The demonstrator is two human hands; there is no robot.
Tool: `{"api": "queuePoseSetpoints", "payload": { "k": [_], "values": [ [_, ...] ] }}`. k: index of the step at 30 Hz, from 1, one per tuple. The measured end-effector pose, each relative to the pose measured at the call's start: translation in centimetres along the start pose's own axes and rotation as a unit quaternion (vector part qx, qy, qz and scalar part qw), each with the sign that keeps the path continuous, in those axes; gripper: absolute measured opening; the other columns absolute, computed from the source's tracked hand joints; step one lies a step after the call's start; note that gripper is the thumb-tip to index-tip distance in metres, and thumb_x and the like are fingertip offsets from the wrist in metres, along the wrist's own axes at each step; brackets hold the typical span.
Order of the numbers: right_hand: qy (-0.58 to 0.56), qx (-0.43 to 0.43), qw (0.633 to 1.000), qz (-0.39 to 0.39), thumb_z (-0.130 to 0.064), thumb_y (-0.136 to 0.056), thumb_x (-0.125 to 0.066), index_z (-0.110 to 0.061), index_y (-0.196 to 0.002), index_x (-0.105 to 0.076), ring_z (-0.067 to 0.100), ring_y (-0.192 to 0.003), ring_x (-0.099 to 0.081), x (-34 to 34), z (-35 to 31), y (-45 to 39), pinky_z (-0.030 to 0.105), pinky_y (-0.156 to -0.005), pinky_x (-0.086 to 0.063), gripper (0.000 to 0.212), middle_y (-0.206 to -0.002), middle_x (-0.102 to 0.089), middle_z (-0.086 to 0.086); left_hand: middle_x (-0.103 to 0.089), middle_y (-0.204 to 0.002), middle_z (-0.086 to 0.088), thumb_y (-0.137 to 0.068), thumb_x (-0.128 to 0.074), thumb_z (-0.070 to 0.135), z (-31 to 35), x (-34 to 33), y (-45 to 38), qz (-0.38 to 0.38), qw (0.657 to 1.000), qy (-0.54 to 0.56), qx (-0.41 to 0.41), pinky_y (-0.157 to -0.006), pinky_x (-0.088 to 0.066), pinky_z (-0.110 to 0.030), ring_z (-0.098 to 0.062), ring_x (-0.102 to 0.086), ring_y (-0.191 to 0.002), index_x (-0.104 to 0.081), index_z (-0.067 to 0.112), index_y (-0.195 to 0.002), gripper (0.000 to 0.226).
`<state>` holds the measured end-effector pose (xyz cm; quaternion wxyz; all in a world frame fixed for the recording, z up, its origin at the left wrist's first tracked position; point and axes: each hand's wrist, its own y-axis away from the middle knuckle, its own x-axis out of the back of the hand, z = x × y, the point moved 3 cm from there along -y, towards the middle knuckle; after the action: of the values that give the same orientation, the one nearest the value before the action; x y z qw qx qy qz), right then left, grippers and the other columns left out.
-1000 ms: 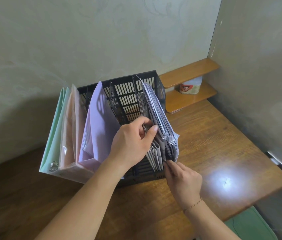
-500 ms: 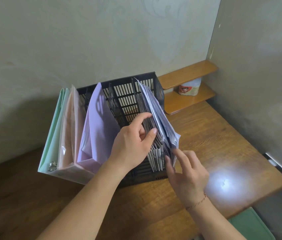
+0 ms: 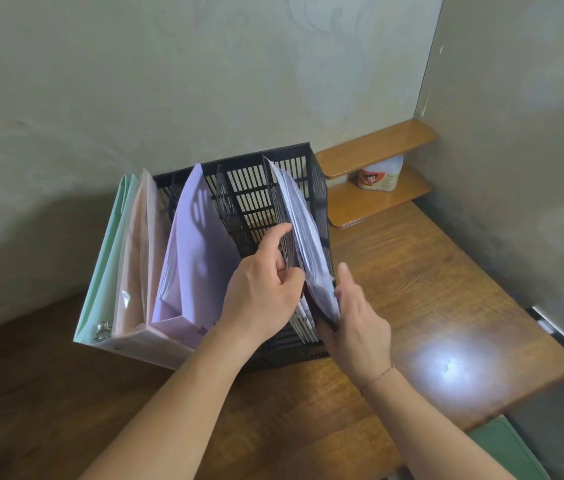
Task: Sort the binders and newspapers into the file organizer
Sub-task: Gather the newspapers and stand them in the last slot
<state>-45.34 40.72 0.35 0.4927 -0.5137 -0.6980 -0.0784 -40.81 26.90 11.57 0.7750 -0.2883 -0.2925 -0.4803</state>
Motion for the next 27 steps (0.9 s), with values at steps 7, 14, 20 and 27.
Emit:
{"api": "queuePoseSetpoints", "payload": {
  "k": [7, 14, 20, 27],
  "values": [
    [-0.028, -0.039, 0.994, -0.094, -0.022, -0.082, -0.052, -0.009, -0.124, -0.053, 0.033, -0.054, -0.06, -0.9, -0.3, -1.4, 0.029, -0.044, -0.036, 0.044, -0.071, -0.065, 0.006, -0.044, -0.057, 0.012, -0.091, -0.053, 0.014, 0.2, 0.2, 0.0, -0.001, 1.0, -0.013, -0.004, -0.051, -0.034, -0.015, -0.006, -0.048, -0.049, -0.034, 0.029, -0.144, 0.058],
    [-0.06, -0.041, 0.978, -0.196, -0.026, -0.08, -0.047, -0.022, -0.11, -0.048, 0.027, -0.071, -0.06, -2.2, 0.9, -0.7, 0.039, -0.057, -0.051, 0.03, -0.083, -0.06, 0.0, -0.061, -0.12, 0.007, -0.093, -0.05, 0.022, 0.5, 0.3, -0.1, 0.032, 0.999, -0.04, 0.011, -0.087, -0.046, -0.023, -0.009, -0.058, -0.105, -0.044, 0.025, -0.14, 0.047],
    [-0.133, -0.012, 0.961, -0.241, -0.029, -0.087, -0.066, -0.029, -0.131, -0.048, 0.009, -0.085, -0.061, -0.2, 3.1, -0.4, 0.032, -0.076, -0.054, 0.047, -0.105, -0.064, -0.008, -0.046, -0.118, 0.008, -0.097, -0.052, 0.034, 1.6, 1.4, -2.4, 0.084, 0.996, -0.02, 0.006, -0.085, -0.04, -0.023, -0.009, -0.05, -0.098, -0.049, 0.019, -0.137, 0.042],
    [-0.112, 0.006, 0.964, -0.241, -0.035, -0.088, -0.066, -0.023, -0.146, -0.034, 0.014, -0.108, -0.058, -0.6, 3.2, -1.1, 0.028, -0.087, -0.049, 0.068, -0.134, -0.055, -0.004, -0.049, -0.135, 0.002, -0.095, -0.057, 0.027, 1.4, 0.5, -3.1, 0.063, 0.998, -0.023, 0.013, -0.104, -0.036, -0.025, -0.011, -0.045, -0.125, -0.043, 0.017, -0.142, 0.05]
  ]
}}
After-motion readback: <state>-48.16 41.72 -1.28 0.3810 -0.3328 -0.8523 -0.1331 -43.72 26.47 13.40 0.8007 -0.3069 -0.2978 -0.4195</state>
